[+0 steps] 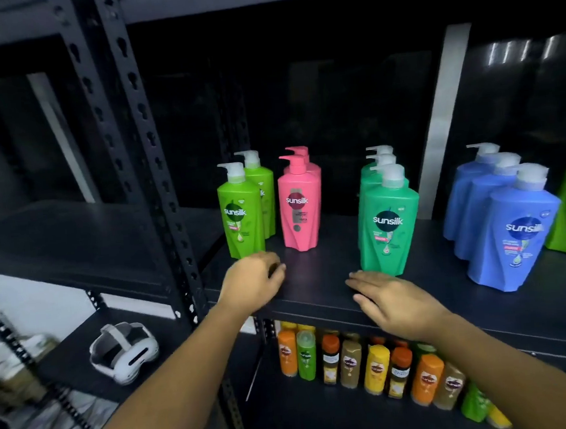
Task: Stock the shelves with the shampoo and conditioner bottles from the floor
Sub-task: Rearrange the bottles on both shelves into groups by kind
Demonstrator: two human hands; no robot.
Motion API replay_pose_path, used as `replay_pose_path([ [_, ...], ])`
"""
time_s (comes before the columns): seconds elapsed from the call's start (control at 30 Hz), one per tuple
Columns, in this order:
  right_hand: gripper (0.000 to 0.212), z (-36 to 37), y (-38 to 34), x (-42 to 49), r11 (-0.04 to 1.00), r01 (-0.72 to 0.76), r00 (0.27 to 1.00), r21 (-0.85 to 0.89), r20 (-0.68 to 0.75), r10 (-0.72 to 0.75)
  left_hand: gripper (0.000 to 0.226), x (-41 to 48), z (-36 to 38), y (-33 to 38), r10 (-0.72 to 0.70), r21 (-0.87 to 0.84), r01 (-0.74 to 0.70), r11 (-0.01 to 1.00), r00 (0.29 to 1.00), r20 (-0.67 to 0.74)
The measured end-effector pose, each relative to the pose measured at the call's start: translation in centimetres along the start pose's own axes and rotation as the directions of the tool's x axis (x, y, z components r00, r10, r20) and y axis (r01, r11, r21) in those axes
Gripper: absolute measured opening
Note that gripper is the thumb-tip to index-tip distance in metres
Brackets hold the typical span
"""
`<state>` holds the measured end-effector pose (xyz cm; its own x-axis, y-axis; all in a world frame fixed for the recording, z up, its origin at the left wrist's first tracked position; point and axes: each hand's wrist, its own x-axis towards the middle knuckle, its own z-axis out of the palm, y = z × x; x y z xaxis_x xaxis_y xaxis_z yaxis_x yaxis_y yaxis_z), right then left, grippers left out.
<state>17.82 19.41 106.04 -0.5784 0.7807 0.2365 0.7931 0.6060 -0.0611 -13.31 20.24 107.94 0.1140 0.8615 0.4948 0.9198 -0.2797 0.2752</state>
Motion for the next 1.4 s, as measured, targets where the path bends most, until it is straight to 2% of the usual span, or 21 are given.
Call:
replay_pose_path([
  [0.07,0.059,-0.1,-0.1,0.1,1.0,-0.002,0.999,0.02,0.052,0.001,0.021,0.3,-1.2,-1.2,-0.186,-0.11,0.17,0.979,0.971,-0.15],
  [0.17,0.067,-0.4,-0.1,0.3,0.998,-0.008,0.993,0.056,0.117,0.001,0.039,1.2,-2.3,-2.1,-0.38,-0.289,0.31,0.906,0.895,-0.233],
  [0.23,0.076,-0.5,-0.1,0.3,0.997,-0.007,0.99,0.074,0.14,-0.003,0.064,2.1,-2.6,-2.3,-0.486,-0.406,0.387,0.828,0.856,-0.175],
  [0.3,0.084,-0.4,-0.1,0.3,0.997,-0.005,0.989,0.082,0.148,-0.007,0.089,3.2,-2.6,-2.8,-0.558,-0.508,0.456,0.73,0.828,-0.058],
  [0.4,0.086,-0.4,-0.2,0.2,0.996,-0.013,0.991,0.09,0.136,0.001,0.112,5.0,-2.1,-3.9,-0.551,-0.61,0.453,0.65,0.834,0.032],
  [0.5,0.086,-0.6,-0.4,0.1,0.997,-0.011,0.994,0.075,0.108,0.003,0.106,6.3,-1.5,-4.2,-0.534,-0.66,0.427,0.618,0.844,0.047],
  [0.63,0.084,-0.6,-0.6,0.0,1.0,-0.001,1.0,0.007,0.031,0.001,0.093,6.5,-1.5,-3.7,-0.542,-0.64,0.425,0.64,0.84,0.017],
  [0.77,0.071,-0.2,-0.5,-0.2,0.998,0.033,0.997,-0.059,-0.067,-0.037,0.09,4.2,-1.6,-1.1,-0.452,-0.662,0.34,0.668,0.892,0.003],
  [0.87,0.065,-0.4,-0.6,-0.4,0.999,0.043,0.992,-0.025,-0.118,-0.046,0.092,2.1,-0.9,1.7,-0.361,-0.692,0.263,0.673,0.933,0.003],
  [0.93,0.069,-0.7,-0.6,-0.5,1.0,0.015,0.992,0.026,-0.124,-0.012,0.089,0.9,-0.1,3.4,-0.285,-0.687,0.22,0.693,0.958,0.019],
  [1.07,0.082,-0.8,-0.8,-0.6,0.986,-0.049,0.985,0.157,-0.158,0.074,0.07,-0.2,1.1,6.6,-0.106,-0.71,0.15,0.688,0.989,0.107],
  [1.17,0.087,-1.2,-1.0,-1.1,0.95,-0.134,0.957,0.281,-0.211,0.197,0.034,-0.1,1.6,7.6,-0.028,-0.722,0.117,0.682,0.991,0.133],
  [1.3,0.098,-2.0,-1.4,-1.8,0.871,-0.199,0.907,0.45,-0.253,0.338,0.035,0.0,3.0,6.7,0.028,-0.508,0.047,0.86,0.99,0.14],
  [1.4,0.106,-2.4,-1.7,-2.0,0.816,-0.198,0.894,0.543,-0.242,0.378,0.035,0.2,4.8,5.8,0.131,-0.239,-0.063,0.969,0.952,0.277],
])
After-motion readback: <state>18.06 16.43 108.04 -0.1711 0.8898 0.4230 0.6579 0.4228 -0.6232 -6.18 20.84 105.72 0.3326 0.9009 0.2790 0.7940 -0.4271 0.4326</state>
